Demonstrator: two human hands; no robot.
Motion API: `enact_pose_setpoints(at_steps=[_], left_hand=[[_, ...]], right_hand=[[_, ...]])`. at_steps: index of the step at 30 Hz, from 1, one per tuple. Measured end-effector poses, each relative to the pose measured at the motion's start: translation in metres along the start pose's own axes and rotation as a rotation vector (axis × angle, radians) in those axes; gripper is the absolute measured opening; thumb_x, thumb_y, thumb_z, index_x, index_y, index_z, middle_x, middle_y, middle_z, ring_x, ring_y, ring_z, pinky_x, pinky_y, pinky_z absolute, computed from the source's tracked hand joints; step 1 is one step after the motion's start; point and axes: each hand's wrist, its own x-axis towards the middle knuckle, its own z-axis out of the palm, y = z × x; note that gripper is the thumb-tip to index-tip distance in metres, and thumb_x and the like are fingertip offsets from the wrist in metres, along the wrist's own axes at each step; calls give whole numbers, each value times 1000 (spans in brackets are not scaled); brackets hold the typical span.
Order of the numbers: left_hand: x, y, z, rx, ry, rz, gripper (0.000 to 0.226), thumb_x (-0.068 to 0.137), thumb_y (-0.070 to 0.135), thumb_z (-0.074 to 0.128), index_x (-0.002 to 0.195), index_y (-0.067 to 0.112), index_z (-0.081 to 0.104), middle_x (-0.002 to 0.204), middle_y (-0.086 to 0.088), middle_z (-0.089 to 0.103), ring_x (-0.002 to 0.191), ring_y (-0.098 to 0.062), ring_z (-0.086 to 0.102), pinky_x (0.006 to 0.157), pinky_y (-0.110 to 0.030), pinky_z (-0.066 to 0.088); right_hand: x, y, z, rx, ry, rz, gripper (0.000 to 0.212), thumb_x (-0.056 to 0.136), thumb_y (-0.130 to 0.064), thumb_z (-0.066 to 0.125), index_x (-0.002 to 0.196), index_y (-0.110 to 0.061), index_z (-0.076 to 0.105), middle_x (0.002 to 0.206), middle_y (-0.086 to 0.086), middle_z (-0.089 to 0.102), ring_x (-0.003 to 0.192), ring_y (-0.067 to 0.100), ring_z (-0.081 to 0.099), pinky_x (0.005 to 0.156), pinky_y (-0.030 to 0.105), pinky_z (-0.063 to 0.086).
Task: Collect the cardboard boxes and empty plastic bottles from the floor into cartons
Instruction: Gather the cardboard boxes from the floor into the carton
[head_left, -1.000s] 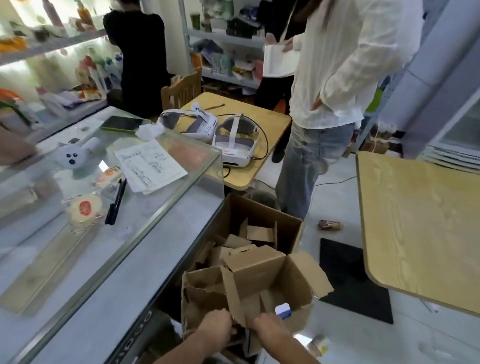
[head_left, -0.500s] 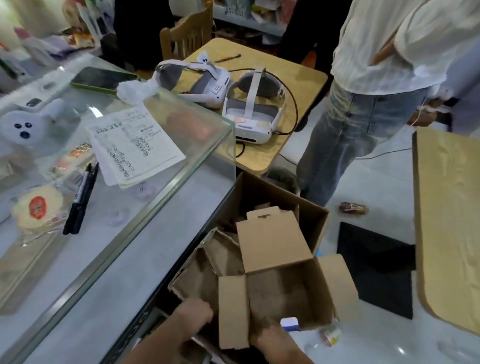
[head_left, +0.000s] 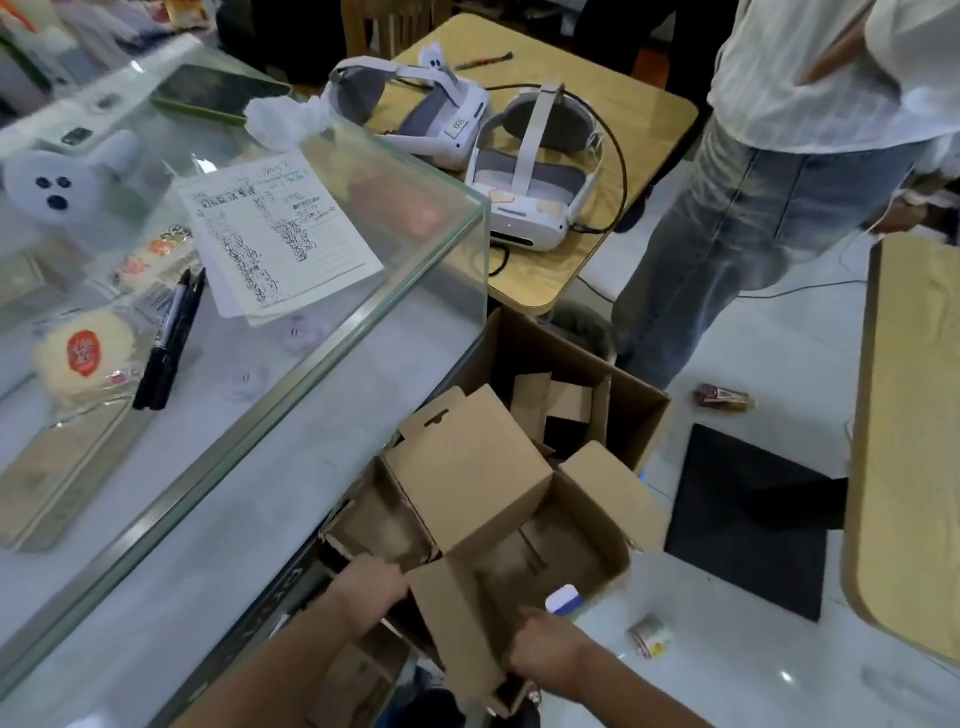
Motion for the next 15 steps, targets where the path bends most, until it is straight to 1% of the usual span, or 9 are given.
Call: enact_pose_setpoints(at_steps=[3,4,5,6,7,8,11,14,15], left_hand=[[0,-8,-1,-4,27,21,32,89,-8,47,113,7,62,117,-13,64,107,-32,61,88,-40,47],[2,-9,0,-7,9,25,32,89,-8,47,113,8,63,116,-12,65,107,-31,62,87,-40,47],[2,-8,1,-10,-4,25,32,89,-7,47,112,8,63,116,-12,65,106,-31,62,86,-39,47],[2,-5,2,4,-1,42,31,90,-6,47,111,9,63,114,-12,66,104,-31,63,83,-39,48],[0,-4,2,20,19,57,30,90,-6,47,110,9,64,112,-12,66,102,-30,63,81,-38,48],[-4,-3,-1,38,34,68,29,90,-7,47,108,8,64,110,-12,67,100,-30,64,80,-37,48],[-15,4,-11,66,38,141,28,89,-11,47,107,4,63,110,-15,66,101,-31,63,76,-36,45],[-29,7,-20,165,25,204,27,90,-10,46,107,2,62,110,-17,66,101,-32,63,74,-37,44],[-30,5,-19,219,15,221,26,91,-10,46,108,1,62,110,-18,66,100,-33,63,71,-37,42]], right_hand=[[-5,8,-14,-86,26,18,28,24,-36,79,46,-27,64,40,-12,54,40,4,53,59,10,46],[-9,6,-19,-115,-14,5,25,34,-33,80,54,-26,67,48,-10,60,48,8,58,67,14,48],[-12,6,-19,-109,-74,-29,17,52,-24,78,67,-23,70,62,-5,68,62,15,65,81,23,48],[-17,7,-22,-85,-157,-33,15,70,-10,69,84,-15,72,81,7,72,80,24,66,93,33,43],[-20,8,-20,-50,-184,-19,20,81,2,57,97,-2,69,97,19,70,94,32,64,98,41,38],[-24,9,-20,-54,-190,3,25,86,8,49,104,5,65,106,24,66,102,36,61,96,42,36],[-32,9,-24,73,-220,73,27,90,8,44,111,7,61,116,25,62,110,39,57,75,36,32],[-28,2,-36,71,-192,-26,27,90,7,43,112,8,59,118,27,60,110,41,55,58,31,25],[-23,-2,-40,53,-192,-65,26,90,8,44,110,9,59,116,28,60,109,41,55,56,30,23]])
